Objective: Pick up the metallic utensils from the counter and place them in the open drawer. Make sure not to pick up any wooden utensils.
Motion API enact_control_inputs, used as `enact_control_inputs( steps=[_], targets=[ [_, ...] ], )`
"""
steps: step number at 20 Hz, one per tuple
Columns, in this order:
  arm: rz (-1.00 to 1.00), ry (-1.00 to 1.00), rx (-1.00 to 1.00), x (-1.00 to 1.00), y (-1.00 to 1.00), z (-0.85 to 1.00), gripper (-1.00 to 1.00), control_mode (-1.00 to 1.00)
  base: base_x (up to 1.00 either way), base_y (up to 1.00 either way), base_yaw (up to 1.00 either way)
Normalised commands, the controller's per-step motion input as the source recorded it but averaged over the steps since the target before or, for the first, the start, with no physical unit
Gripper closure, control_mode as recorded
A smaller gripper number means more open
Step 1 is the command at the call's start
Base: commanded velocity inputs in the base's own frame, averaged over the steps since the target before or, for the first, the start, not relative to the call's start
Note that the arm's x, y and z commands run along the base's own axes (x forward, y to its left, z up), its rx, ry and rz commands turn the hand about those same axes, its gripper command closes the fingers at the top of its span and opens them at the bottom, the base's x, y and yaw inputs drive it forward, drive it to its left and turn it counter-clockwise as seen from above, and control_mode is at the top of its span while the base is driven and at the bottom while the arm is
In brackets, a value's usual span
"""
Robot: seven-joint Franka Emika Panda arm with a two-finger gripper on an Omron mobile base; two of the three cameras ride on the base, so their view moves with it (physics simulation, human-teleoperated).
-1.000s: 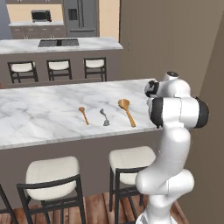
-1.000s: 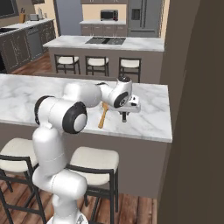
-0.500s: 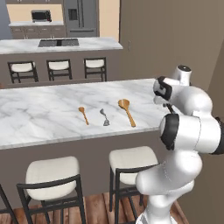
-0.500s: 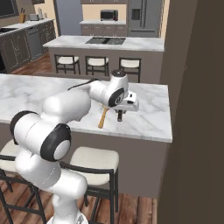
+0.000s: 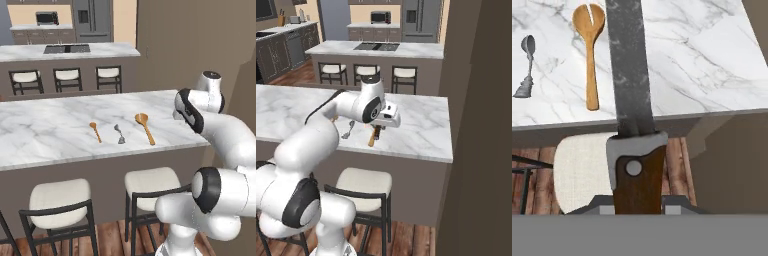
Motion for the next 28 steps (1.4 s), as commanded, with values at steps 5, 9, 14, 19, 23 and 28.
enact_control_inputs(
  steps=[5, 9, 14, 19, 23, 28],
  targets=[
    [0.00, -0.01, 0.00, -0.62, 0.30, 0.31, 1.00, -1.00, 0.00, 0.00, 0.00],
    [0.00, -0.10, 0.00, -0.88, 0.12, 0.33, 1.00, -1.00, 0.00, 0.00, 0.00],
    [0.00, -0.05, 0.00, -0.79, 0.06, 0.45, 1.00, -1.00, 0.00, 0.00, 0.00],
    [0.00, -0.05, 0.00, -0.56, 0.03, 0.43, 1.00, 1.00, -0.23, 0.06, 0.00],
    [0.00, 0.00, 0.00, 0.00, 0.00, 0.00, 1.00, 1.00, -0.37, 0.41, 0.00],
    [0.00, 0.00, 0.00, 0.00, 0.00, 0.00, 1.00, 1.00, -0.73, 0.95, 0.05]
  ],
)
